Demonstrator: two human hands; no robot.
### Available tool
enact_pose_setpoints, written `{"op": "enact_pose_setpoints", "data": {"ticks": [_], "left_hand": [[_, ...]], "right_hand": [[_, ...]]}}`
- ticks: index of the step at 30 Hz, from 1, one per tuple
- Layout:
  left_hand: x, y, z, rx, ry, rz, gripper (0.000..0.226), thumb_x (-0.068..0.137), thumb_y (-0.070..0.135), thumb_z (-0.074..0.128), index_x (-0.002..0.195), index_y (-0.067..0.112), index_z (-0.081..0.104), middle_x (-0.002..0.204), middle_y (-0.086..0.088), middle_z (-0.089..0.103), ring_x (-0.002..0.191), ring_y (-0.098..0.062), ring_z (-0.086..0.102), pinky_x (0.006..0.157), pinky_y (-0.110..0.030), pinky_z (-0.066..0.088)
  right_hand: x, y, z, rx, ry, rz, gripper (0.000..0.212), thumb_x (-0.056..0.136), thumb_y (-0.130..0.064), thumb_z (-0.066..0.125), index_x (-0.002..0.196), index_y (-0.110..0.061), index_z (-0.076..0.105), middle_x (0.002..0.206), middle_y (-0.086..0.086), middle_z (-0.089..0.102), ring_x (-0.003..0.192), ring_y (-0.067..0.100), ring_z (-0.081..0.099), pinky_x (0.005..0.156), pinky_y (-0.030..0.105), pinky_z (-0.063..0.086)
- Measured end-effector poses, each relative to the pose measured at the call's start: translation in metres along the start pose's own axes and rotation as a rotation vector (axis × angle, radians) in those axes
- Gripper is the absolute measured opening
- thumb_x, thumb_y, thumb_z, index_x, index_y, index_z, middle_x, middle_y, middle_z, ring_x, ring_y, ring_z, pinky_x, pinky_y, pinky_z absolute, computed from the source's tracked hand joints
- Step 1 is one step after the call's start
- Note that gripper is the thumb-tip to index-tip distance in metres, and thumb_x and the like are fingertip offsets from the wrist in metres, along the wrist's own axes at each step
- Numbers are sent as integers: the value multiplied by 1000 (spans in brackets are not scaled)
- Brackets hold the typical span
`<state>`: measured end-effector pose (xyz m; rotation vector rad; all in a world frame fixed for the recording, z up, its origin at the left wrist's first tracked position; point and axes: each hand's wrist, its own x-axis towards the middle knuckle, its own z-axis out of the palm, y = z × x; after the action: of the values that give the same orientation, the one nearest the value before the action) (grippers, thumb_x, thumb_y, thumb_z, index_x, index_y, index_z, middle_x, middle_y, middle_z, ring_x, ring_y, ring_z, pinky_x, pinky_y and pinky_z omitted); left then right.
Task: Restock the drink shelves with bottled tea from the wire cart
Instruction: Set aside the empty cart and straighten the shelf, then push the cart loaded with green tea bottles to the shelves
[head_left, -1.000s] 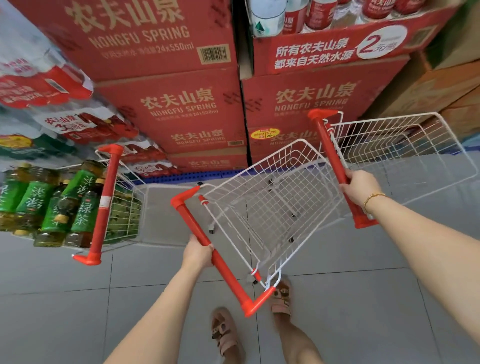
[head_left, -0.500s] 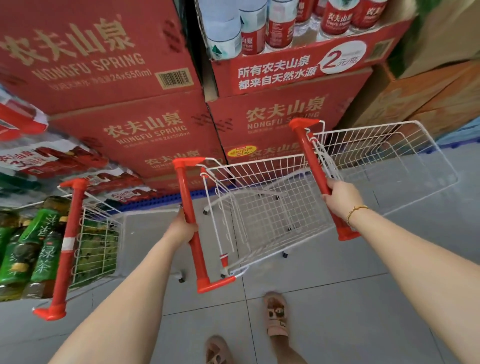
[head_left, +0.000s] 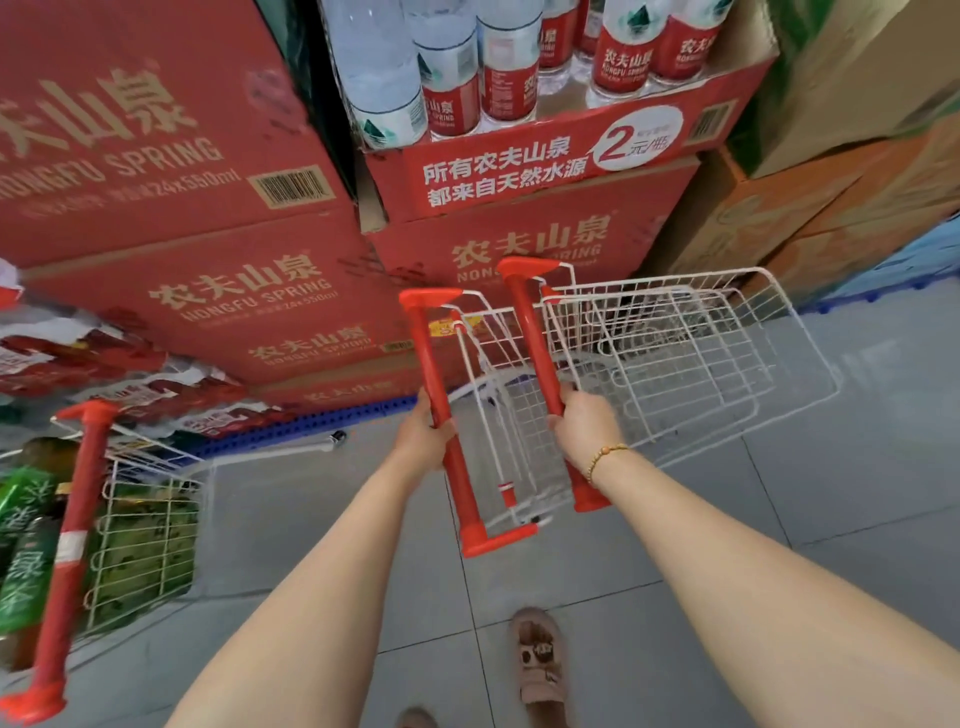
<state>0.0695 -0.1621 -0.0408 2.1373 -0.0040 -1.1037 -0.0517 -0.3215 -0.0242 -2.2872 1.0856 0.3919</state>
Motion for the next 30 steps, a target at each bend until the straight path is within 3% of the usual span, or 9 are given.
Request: {"op": "enact_pose_setpoints", "data": {"ticks": [4, 12, 17, 20, 23, 25, 27, 30], "left_hand": [[6, 10, 18, -8, 9, 46, 68, 96, 15, 50, 152, 28, 12, 133, -12, 53, 109, -34, 58, 83, -39, 52], [-1, 13, 15, 66, 17, 76, 66, 97, 17, 48, 152, 27, 12, 137, -3, 47, 103, -27, 58, 79, -34, 52], [-28, 13, 3, -65, 48, 14, 53, 93, 16, 56, 143, 15, 39, 125, -11, 61, 103, -27, 63, 89, -40, 54], [-63, 3, -35, -84, 149, 73, 39, 92, 21, 57, 130, 13, 55, 118, -6, 65, 93, -15, 60, 74, -21, 50], [-104, -29, -93, -128, 366, 131, 35, 93, 24, 55, 128, 19, 56, 114, 2, 63, 92, -7, 56, 64, -9, 42], [-133, -62, -137, -140, 543, 155, 31, 93, 23, 56, 124, 19, 58, 105, 5, 63, 92, -5, 57, 69, -6, 40], [-159, -100, -180, -143, 701, 135, 28, 92, 20, 57, 120, 18, 60, 101, 6, 64, 96, -9, 60, 81, -15, 46], [-185, -161, -235, -99, 899, -14, 33, 91, 14, 57, 124, 15, 57, 113, -3, 61, 105, -20, 58, 92, -32, 45]], "right_hand": [[10, 0, 3, -77, 32, 70, 29, 93, -6, 47, 121, -7, 54, 102, 16, 65, 94, 33, 62, 74, 36, 50], [6, 0, 4, -102, 1, 76, 28, 93, -6, 48, 121, -6, 53, 104, 14, 64, 94, 31, 63, 77, 36, 53], [-5, -11, -6, -169, -87, 93, 29, 94, -4, 45, 122, -1, 51, 109, 17, 63, 98, 31, 62, 70, 32, 46], [-17, -38, -18, -215, -45, 64, 30, 93, -5, 44, 121, 2, 52, 112, 19, 61, 99, 33, 61, 72, 34, 49], [-33, -97, -22, -135, 59, -200, 38, 91, -15, 52, 127, -3, 51, 119, 19, 59, 107, 33, 58, 87, 38, 50], [-52, -150, -12, -120, 20, -456, 38, 91, -22, 55, 126, -9, 55, 121, 13, 61, 112, 28, 57, 95, 35, 45], [-75, -204, 7, -190, -56, -686, 34, 92, -26, 55, 123, -14, 58, 120, 6, 61, 112, 22, 56, 97, 31, 42], [-107, -277, 50, -352, -156, -960, 32, 94, -26, 51, 125, -17, 55, 121, 2, 56, 109, 19, 56, 93, 30, 44]]}}
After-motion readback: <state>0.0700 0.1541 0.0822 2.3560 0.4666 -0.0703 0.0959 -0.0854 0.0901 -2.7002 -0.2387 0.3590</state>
